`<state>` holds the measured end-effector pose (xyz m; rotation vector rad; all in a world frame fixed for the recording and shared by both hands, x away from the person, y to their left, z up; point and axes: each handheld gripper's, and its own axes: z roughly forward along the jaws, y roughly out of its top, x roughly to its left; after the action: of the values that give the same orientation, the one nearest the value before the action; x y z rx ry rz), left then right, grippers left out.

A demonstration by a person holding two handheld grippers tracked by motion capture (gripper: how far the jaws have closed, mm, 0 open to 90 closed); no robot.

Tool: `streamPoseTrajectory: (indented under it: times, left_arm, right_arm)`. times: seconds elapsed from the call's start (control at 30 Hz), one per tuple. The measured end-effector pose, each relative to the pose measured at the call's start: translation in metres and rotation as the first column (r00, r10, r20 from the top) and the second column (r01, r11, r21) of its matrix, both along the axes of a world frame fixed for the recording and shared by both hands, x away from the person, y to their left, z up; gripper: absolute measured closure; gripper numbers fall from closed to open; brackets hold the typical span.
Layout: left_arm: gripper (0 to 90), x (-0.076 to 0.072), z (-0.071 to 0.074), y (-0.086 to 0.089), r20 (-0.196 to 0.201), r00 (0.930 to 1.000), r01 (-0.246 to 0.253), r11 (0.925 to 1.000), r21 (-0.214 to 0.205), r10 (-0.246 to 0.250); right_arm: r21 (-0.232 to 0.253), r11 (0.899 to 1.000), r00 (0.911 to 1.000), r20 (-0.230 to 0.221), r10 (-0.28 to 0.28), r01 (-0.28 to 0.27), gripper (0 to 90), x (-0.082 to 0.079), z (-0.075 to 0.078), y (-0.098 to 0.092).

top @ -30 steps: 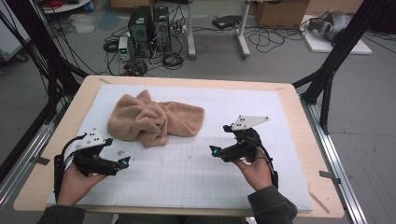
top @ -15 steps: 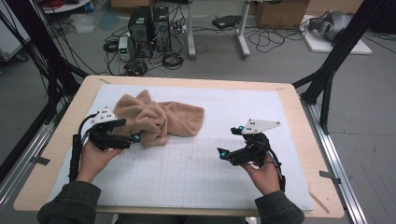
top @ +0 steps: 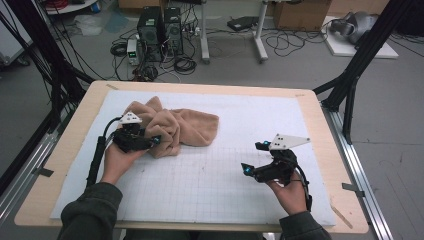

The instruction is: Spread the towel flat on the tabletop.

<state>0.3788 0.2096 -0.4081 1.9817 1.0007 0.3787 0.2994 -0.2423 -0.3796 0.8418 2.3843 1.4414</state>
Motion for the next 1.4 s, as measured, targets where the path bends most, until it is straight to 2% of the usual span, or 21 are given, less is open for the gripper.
streamPoseTrajectory:
  times: [0.03,0.07,0.1,0.13,0.23,0.37,0.5,0.6,0.67,0.73,0.9,1.03,1.07,1.13,1.2,1.23,1.3,1.33,1.37,1.4]
  left_arm:
    - [61.1,0.0,-0.001,-0.001,0.0,1.0,0.003,1.0,0.0,-0.003]
    - [71.7,0.0,-0.001,-0.002,-0.001,1.0,0.01,0.9999,-0.003,-0.01]
    - [71.7,0.0,-0.001,-0.003,0.001,0.9999,0.01,0.9999,-0.004,-0.01]
    - [76.4,-0.002,0.001,-0.003,0.002,0.9999,0.01,0.9999,-0.003,-0.01]
    - [77.8,-0.006,0.006,-0.004,0.005,0.9998,0.018,0.9997,-0.014,-0.018]
    - [78.9,-0.016,0.018,-0.006,0.012,0.9991,0.042,0.9969,-0.067,-0.042]
    - [79.0,-0.027,0.031,-0.016,0.029,0.9955,0.092,0.9921,-0.085,-0.09]
    - [79.1,-0.037,0.04,-0.028,0.041,0.9895,0.142,0.9844,-0.104,-0.138]
    - [79.1,-0.045,0.046,-0.037,0.048,0.9822,0.185,0.9785,-0.09,-0.182]
    - [79.2,-0.054,0.051,-0.048,0.05,0.9734,0.227,0.9695,-0.092,-0.224]
    - [79.3,-0.077,0.06,-0.074,0.072,0.94,0.337,0.9401,-0.049,-0.334]
    - [79.3,-0.094,0.06,-0.086,0.083,0.9151,0.398,0.9167,-0.033,-0.395]
    - [79.3,-0.098,0.058,-0.088,0.094,0.9126,0.401,0.9158,-0.017,-0.398]
    - [79.2,-0.099,0.051,-0.088,0.102,0.9162,0.385,0.9218,0.043,-0.388]
    - [79.0,-0.096,0.039,-0.085,0.083,0.9265,0.363,0.9297,0.064,-0.367]
    - [78.6,-0.094,0.033,-0.082,0.071,0.9318,0.352,0.9338,0.066,-0.356]
    - [75.8,-0.091,0.024,-0.076,0.057,0.937,0.343,0.9386,0.036,-0.345]
    - [72.1,-0.091,0.021,-0.074,0.054,0.939,0.339,0.9405,0.028,-0.34]
    - [61.7,-0.092,0.019,-0.072,0.053,0.9401,0.336,0.9416,0.02,-0.337]
    - [61.7,-0.093,0.018,-0.071,0.05,0.9407,0.335,0.942,0.018,-0.336]
  right_arm:
    - [0.003,1.0,1.0,-0.001,-0.004,0.004,8.3,0.0,-0.001,-0.001]
    - [0.008,1.0,1.0,-0.003,-0.008,0.008,8.3,0.0,-0.004,-0.004]
    - [0.008,1.0,1.0,-0.003,-0.008,0.008,8.3,0.0,-0.004,-0.004]
    - [0.011,1.0,0.9999,-0.004,-0.014,0.014,8.3,0.0,-0.006,-0.007]
    - [0.011,1.0,0.9998,-0.004,-0.019,0.019,8.3,-0.001,-0.007,-0.009]
    - [0.021,0.999,0.9994,0.0,-0.033,0.033,8.3,-0.002,-0.007,-0.014]
    - [0.023,0.999,0.9994,0.005,-0.034,0.034,8.3,-0.002,-0.005,-0.015]
    - [0.021,0.999,0.9995,0.012,-0.03,0.03,8.3,-0.003,-0.004,-0.014]
    - [0.02,0.999,0.9995,0.012,-0.03,0.03,8.3,-0.004,-0.002,-0.014]
    - [0.017,0.999,0.9994,0.016,-0.03,0.03,8.3,-0.005,0.0,-0.015]
    - [0.01,1.0,0.999,0.035,-0.026,0.026,8.3,-0.01,0.006,-0.016]
    - [0.01,1.0,0.9987,0.043,-0.026,0.026,8.3,-0.015,0.008,-0.018]
    - [0.01,1.0,0.9987,0.043,-0.026,0.026,8.3,-0.015,0.008,-0.018]
    - [0.008,1.0,0.9987,0.044,-0.026,0.025,8.3,-0.015,0.007,-0.018]
    - [0.008,1.0,0.9991,0.036,-0.022,0.022,8.3,-0.014,0.005,-0.017]
    - [0.004,1.0,0.9995,0.028,-0.017,0.017,8.3,-0.013,0.002,-0.016]
    - [0.0,1.0,0.9998,0.017,-0.011,0.011,8.3,-0.011,-0.002,-0.014]
    - [-0.003,1.0,0.9999,0.012,-0.008,0.008,8.3,-0.009,-0.004,-0.012]
    - [-0.012,1.0,1.0,0.007,-0.001,0.001,8.3,-0.007,-0.006,-0.009]
    - [-0.012,1.0,1.0,0.007,-0.001,0.001,8.3,-0.007,-0.006,-0.009]
